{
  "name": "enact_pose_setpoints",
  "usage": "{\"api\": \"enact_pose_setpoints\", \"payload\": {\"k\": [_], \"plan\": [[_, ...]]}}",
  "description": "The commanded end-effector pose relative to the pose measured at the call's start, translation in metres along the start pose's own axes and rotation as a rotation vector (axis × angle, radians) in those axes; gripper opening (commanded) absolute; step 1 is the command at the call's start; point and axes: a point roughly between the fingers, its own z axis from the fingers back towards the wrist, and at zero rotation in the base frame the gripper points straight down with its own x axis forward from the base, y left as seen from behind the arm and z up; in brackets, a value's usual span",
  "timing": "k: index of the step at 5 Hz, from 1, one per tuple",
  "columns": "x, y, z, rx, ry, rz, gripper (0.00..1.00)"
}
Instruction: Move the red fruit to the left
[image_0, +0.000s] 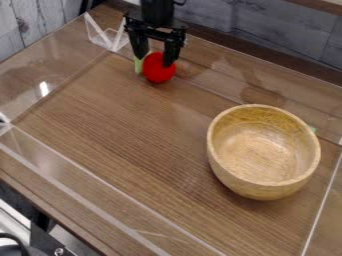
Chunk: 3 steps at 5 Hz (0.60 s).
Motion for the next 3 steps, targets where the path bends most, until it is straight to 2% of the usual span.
{"api": "enact_pose_setpoints", "payload": {"k": [1,3], "plan": [[0.007,-0.002,0.017,0.008,-0.058,0.002,1.0],[0.004,-0.007,0.006,0.005,-0.046,-0.004,1.0]]}}
